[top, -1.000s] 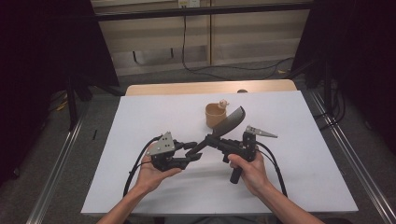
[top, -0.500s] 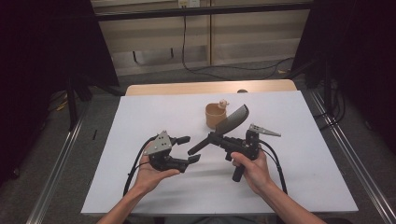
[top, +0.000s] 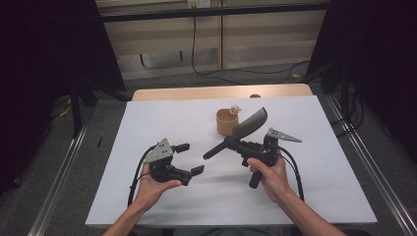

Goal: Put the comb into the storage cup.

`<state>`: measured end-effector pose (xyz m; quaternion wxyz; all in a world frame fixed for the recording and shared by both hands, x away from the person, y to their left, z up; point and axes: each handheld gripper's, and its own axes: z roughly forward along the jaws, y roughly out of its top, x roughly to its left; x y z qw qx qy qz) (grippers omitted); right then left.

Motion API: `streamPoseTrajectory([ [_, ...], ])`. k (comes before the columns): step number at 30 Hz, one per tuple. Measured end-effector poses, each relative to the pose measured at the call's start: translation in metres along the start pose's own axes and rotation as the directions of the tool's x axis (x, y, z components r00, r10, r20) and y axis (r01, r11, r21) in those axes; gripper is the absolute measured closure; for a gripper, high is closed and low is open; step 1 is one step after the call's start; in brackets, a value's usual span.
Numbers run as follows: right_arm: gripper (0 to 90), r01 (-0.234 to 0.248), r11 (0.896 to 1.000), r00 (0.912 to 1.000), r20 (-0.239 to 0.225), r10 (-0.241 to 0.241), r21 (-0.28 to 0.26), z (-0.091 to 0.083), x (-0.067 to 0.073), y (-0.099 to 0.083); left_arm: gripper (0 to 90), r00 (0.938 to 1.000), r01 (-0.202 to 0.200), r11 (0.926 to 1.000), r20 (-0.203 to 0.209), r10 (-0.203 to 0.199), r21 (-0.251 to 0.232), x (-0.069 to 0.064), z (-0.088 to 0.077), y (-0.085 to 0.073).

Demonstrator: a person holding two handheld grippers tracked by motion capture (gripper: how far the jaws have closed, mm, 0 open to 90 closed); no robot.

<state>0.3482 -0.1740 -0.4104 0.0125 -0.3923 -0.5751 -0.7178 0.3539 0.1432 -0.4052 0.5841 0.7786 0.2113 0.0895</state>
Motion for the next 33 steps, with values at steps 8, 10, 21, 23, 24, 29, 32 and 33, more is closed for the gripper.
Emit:
streamPoseTrajectory([
  [8, 73.0, 0.100, 0.995, 0.9942, 0.037, -0.101, 0.012, -0.004, 0.001, 0.007, 3.8, 0.9977, -0.029, 0.9991, -0.063, 0.027, -0.030, 0.000, -0.015, -0.008],
  [10, 73.0, 0.127, 0.992, 0.9903, 0.054, -0.128, 0.025, -0.005, 0.000, 0.009, 2.6, 0.9977, -0.025, 0.9991, -0.064, 0.022, -0.035, 0.000, -0.015, -0.010],
  [21, 73.0, 0.257, 0.962, 0.9532, 0.139, -0.269, 0.095, -0.012, 0.000, 0.025, 4.7, 0.9729, 0.010, 0.9988, -0.230, -0.021, -0.048, 0.009, -0.029, -0.026],
  [23, 73.0, 0.281, 0.953, 0.9425, 0.155, -0.296, 0.112, -0.013, 0.000, 0.028, 6.7, 0.9706, 0.010, 0.9979, -0.239, -0.025, -0.064, 0.011, -0.033, -0.029],
  [24, 73.0, 0.281, 0.953, 0.9425, 0.155, -0.296, 0.112, -0.013, 0.000, 0.028, 6.7, 0.9697, 0.012, 0.9978, -0.243, -0.027, -0.065, 0.011, -0.034, -0.029],
  [29, 73.0, 0.315, 0.938, 0.9284, 0.157, -0.337, 0.146, -0.012, -0.004, 0.030, 5.7, 0.9670, 0.008, 0.9962, -0.253, -0.030, -0.087, 0.010, -0.043, -0.036],
  [32, 73.0, 0.332, 0.930, 0.9206, 0.160, -0.356, 0.158, -0.011, -0.006, 0.032, 4.3, 0.9606, -0.012, 0.9946, -0.277, -0.017, -0.103, 0.010, -0.045, -0.043],
  [33, 73.0, 0.339, 0.927, 0.9174, 0.162, -0.364, 0.162, -0.010, -0.007, 0.032, 3.9, 0.9589, -0.006, 0.9941, -0.283, -0.025, -0.108, 0.010, -0.045, -0.045],
])
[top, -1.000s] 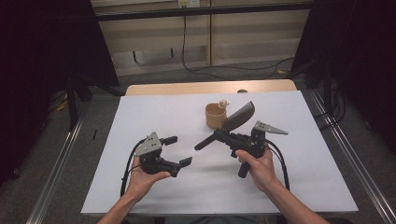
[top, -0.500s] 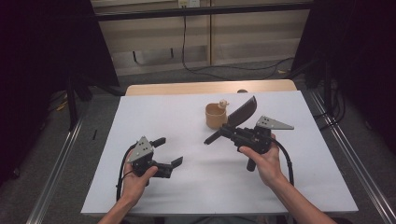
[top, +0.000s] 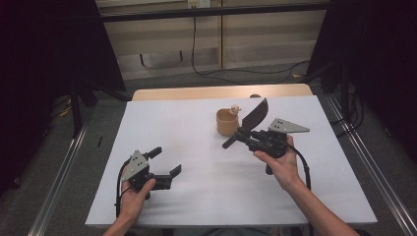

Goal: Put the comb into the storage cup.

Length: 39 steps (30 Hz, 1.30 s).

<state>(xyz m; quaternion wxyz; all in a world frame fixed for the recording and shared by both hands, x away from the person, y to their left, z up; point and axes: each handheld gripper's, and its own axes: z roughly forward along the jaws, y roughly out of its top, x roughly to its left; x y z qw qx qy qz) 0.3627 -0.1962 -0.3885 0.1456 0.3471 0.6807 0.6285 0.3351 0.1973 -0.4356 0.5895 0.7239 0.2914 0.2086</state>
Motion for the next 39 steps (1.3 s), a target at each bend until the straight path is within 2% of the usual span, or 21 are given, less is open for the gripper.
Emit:
streamPoseTrajectory([
  [2, 73.0, 0.008, 1.000, 1.0000, 0.002, -0.008, 0.003, 0.001, -0.001, 0.000, 3.9, 0.9984, 0.056, 0.9984, 0.006, -0.056, -0.002, 0.001, 0.000, -0.004],
  [3, 73.0, 0.010, 1.000, 1.0000, 0.002, -0.010, 0.002, 0.001, -0.001, 0.000, 3.9, 0.9988, 0.049, 0.9988, -0.011, -0.049, 0.010, 0.001, -0.001, -0.006],
  [5, 73.0, 0.025, 1.000, 0.9996, 0.012, -0.025, 0.004, 0.001, -0.001, 0.000, 3.8, 0.9994, 0.001, 1.0000, -0.035, -0.001, 0.006, -0.001, -0.003, -0.008],
  [9, 73.0, 0.053, 0.999, 0.9981, 0.031, -0.054, 0.012, -0.001, -0.001, 0.001, 3.1, 0.9989, 0.025, 0.9995, -0.040, -0.026, -0.019, -0.002, -0.006, -0.007],
  [11, 73.0, 0.085, 0.996, 0.9954, 0.043, -0.085, 0.017, -0.001, 0.000, 0.001, 3.1, 0.9993, 0.031, 0.9995, -0.021, -0.031, -0.002, -0.003, -0.006, -0.007],
  [13, 73.0, 0.095, 0.995, 0.9945, 0.044, -0.096, 0.021, -0.001, 0.000, 0.002, 3.0, 0.9994, 0.029, 0.9995, -0.017, -0.029, 0.008, -0.003, -0.007, -0.007],
  [14, 73.0, 0.104, 0.994, 0.9935, 0.044, -0.105, 0.026, -0.001, 0.000, 0.003, 2.9, 0.9995, 0.031, 0.9995, 0.004, -0.031, 0.012, -0.004, -0.008, -0.007],
  [15, 73.0, 0.111, 0.993, 0.9930, 0.037, -0.112, 0.030, 0.000, -0.001, 0.004, 2.6, 0.9998, 0.018, 0.9997, -0.004, -0.018, 0.015, -0.004, -0.008, -0.006],
  [19, 72.9, 0.136, 0.991, 0.9897, 0.042, -0.136, 0.020, 0.000, -0.002, 0.009, 1.6, 0.9993, 0.035, 0.9994, -0.016, -0.035, -0.001, -0.003, -0.010, -0.006],
  [22, 73.0, 0.178, 0.984, 0.9825, 0.049, -0.180, 0.031, 0.001, -0.003, 0.013, 1.6, 0.9988, 0.037, 0.9993, -0.033, -0.037, -0.005, 0.000, -0.012, -0.006],
  [24, 73.0, 0.176, 0.984, 0.9831, 0.047, -0.177, 0.029, 0.001, -0.003, 0.014, 1.7, 0.9979, 0.050, 0.9987, -0.039, -0.051, -0.008, 0.001, -0.012, -0.006],
  [28, 73.0, 0.168, 0.985, 0.9845, 0.046, -0.169, 0.028, 0.003, -0.007, 0.015, 3.1, 0.9960, 0.035, 0.9992, -0.081, -0.036, -0.018, 0.001, -0.015, -0.006],
  [30, 73.0, 0.161, 0.987, 0.9856, 0.048, -0.162, 0.020, 0.004, -0.009, 0.017, 3.1, 0.9967, 0.051, 0.9984, -0.062, -0.052, -0.024, 0.001, -0.014, -0.006],
  [39, 73.0, 0.147, 0.989, 0.9874, 0.059, -0.147, -0.008, 0.005, -0.016, 0.031, 3.2, 0.9973, 0.034, 0.9992, -0.065, -0.035, -0.020, 0.001, -0.016, -0.005],
])
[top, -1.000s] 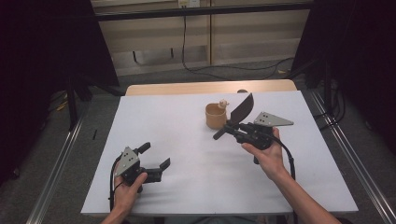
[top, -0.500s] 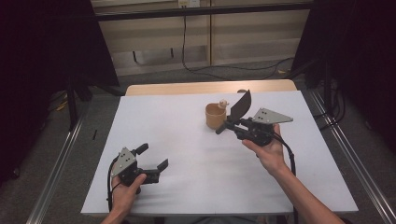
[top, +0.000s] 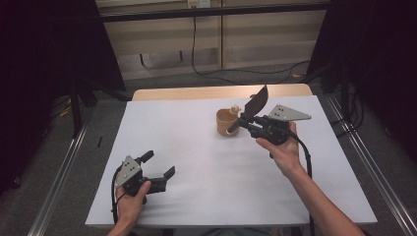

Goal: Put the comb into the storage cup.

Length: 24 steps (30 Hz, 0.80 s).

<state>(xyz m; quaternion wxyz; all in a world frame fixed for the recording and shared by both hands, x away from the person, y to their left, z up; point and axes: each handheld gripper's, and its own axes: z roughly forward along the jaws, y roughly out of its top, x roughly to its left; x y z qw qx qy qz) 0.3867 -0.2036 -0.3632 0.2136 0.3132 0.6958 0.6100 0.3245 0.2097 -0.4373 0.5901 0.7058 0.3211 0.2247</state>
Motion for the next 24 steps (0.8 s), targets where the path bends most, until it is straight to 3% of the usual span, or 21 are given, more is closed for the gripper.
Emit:
streamPoseTrajectory([
  [4, 73.0, -0.009, 1.000, 1.0000, 0.002, 0.009, -0.012, 0.000, -0.003, 0.005, 3.0, 0.9997, -0.007, 0.9999, 0.025, 0.007, -0.009, 0.000, 0.000, 0.000],
  [24, 73.0, -0.023, 0.998, 0.9992, 0.030, 0.024, -0.050, 0.010, -0.016, 0.023, 2.7, 0.9994, 0.005, 1.0000, 0.033, -0.005, 0.001, 0.001, 0.001, 0.000],
])
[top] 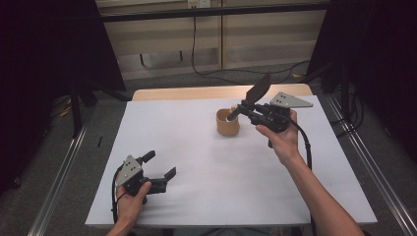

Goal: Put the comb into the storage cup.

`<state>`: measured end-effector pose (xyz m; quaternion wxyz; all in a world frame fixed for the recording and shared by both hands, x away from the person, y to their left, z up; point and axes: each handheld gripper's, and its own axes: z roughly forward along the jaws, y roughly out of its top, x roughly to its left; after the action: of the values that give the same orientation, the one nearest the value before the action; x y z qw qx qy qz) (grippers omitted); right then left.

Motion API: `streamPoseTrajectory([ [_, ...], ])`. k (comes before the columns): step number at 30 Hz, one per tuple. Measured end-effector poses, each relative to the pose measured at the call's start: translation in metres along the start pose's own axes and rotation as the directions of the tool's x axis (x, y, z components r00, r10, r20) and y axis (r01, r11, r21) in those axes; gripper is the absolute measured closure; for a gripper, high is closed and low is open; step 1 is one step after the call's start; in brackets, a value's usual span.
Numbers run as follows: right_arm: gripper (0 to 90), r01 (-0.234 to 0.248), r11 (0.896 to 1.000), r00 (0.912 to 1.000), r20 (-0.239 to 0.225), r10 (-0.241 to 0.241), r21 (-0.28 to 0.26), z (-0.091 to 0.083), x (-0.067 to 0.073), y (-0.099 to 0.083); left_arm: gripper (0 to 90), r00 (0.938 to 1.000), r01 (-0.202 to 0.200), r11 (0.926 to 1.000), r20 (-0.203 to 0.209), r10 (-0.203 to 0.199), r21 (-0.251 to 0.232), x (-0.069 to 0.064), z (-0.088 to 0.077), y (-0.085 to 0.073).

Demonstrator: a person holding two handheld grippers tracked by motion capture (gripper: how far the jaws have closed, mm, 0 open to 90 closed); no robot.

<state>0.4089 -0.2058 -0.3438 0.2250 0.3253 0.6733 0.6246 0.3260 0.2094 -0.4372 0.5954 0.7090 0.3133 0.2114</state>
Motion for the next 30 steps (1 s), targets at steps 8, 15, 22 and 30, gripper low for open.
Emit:
streamPoseTrajectory([
  [8, 72.9, 0.004, 1.000, 0.9998, 0.019, -0.004, -0.019, 0.011, -0.007, 0.014, 2.7, 1.0000, 0.005, 1.0000, -0.007, -0.005, -0.002, 0.000, 0.000, 0.000],
  [15, 72.9, -0.005, 1.000, 0.9992, 0.038, 0.005, -0.015, 0.022, -0.012, 0.017, 2.7, 0.9999, 0.007, 1.0000, -0.013, -0.007, 0.003, 0.001, -0.001, 0.000],
  [22, 72.9, -0.006, 1.000, 0.9984, 0.057, 0.006, 0.004, 0.031, -0.016, 0.016, 2.7, 0.9999, 0.008, 1.0000, -0.009, -0.008, 0.005, 0.001, -0.001, 0.000],
  [30, 72.9, -0.013, 0.999, 0.9972, 0.074, 0.010, 0.041, 0.039, -0.021, 0.004, 2.7, 0.9999, 0.006, 1.0000, -0.010, -0.006, 0.003, 0.002, -0.002, 0.000],
])
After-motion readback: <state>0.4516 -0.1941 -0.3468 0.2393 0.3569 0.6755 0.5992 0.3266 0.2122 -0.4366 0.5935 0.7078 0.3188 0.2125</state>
